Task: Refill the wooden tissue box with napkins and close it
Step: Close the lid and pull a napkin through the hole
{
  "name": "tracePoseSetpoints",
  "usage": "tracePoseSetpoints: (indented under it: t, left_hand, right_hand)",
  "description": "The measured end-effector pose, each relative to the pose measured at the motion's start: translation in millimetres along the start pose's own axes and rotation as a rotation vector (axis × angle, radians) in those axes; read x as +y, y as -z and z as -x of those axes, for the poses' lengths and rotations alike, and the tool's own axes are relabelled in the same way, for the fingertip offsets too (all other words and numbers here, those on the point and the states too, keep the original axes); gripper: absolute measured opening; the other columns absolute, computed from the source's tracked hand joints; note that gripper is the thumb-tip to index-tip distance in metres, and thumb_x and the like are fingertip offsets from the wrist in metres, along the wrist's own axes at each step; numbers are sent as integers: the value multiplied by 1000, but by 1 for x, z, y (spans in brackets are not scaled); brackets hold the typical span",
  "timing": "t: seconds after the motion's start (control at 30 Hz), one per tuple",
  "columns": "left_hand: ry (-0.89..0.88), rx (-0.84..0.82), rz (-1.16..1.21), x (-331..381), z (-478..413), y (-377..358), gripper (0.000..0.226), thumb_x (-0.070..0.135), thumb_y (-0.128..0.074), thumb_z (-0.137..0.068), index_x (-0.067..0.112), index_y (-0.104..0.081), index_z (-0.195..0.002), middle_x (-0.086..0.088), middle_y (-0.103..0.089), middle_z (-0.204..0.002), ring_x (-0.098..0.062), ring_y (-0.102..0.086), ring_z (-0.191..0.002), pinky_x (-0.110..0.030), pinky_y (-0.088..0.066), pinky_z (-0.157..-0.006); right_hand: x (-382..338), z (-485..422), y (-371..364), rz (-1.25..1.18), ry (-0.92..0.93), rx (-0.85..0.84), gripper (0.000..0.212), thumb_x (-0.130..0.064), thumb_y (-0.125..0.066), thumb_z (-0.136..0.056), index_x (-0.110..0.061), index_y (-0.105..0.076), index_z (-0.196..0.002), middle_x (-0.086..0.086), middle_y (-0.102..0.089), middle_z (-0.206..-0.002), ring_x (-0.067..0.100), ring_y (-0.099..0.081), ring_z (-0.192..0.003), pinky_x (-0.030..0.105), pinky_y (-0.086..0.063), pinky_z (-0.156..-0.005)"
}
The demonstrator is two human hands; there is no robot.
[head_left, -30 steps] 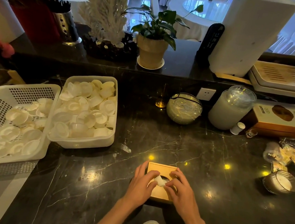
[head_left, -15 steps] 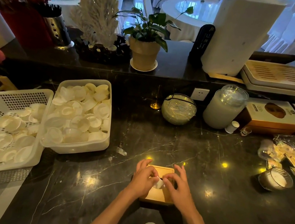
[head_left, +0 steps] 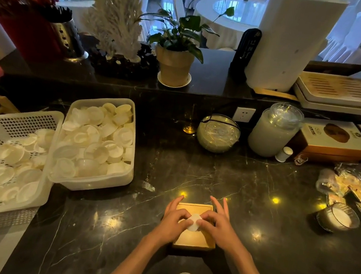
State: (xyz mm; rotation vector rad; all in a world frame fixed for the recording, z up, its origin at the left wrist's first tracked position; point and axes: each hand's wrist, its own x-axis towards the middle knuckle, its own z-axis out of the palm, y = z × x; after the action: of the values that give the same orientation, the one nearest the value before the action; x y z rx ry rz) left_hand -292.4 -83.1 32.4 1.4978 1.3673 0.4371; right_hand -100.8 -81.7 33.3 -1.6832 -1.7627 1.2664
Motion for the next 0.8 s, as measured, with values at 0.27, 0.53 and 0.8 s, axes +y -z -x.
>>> tracePoseSetpoints:
  t: [0.27,0.53,0.8]
  left_hand:
    - [0,-64,55,-2,-7,2,9,21,-58,-94,15,-63,-90,6,-14,-159,-18,-14,-146,-46,-19,-120]
    - [2,-17,101,-3,-6,-4,10,21,-56,-95,18,-61,-87,11,-15,-159,-16,-16,-145,-43,-20,-118]
    - [9,-1,114,-9,-10,-6,10,22,-56,-96,17,-61,-89,14,-15,-159,-12,-17,-145,-44,-21,-120]
  right_hand:
    - [-2,-12,18,265,47,-199,13,-45,-72,-82,-35,-70,-91,-14,7,-164,14,34,-143,58,3,-118]
    - [-7,-18,26,243,14,-333,16,-42,-68,-87,-27,-68,-91,-8,0,-165,17,28,-146,57,4,-119]
    - [-11,-20,27,399,46,-372,23,-43,-60,-92,-24,-69,-82,-12,2,-164,17,32,-144,55,3,-119]
